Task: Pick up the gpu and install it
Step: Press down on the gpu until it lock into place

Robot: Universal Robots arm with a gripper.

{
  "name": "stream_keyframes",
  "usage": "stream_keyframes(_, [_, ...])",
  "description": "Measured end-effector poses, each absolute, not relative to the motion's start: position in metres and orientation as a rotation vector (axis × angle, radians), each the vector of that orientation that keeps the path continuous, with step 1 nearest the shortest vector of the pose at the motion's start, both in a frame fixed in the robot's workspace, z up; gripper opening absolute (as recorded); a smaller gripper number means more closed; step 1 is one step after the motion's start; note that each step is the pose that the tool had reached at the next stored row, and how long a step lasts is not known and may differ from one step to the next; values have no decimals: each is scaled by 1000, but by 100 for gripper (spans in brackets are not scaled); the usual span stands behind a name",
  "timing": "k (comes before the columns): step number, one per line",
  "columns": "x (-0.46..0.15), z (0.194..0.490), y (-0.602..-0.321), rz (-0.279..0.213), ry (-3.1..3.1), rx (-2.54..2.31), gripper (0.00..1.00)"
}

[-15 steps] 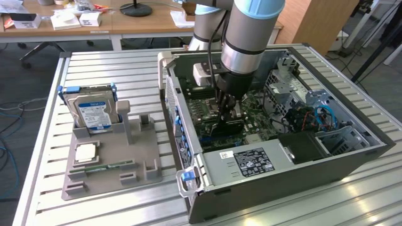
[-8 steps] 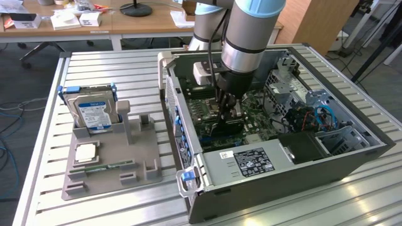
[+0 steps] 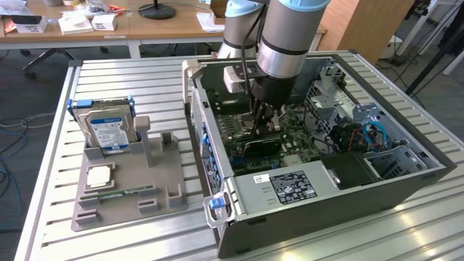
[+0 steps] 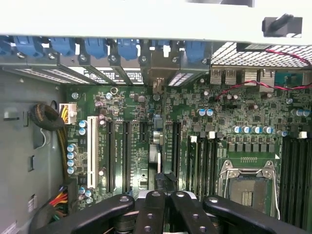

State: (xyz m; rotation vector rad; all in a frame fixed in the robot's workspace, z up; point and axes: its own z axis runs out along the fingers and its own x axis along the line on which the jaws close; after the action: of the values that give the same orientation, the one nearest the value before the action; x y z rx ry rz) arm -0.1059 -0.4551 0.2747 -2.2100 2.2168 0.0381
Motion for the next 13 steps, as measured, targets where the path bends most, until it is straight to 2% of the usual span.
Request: stream_keyframes(13, [-107, 266, -456, 42, 2214, -2208, 10])
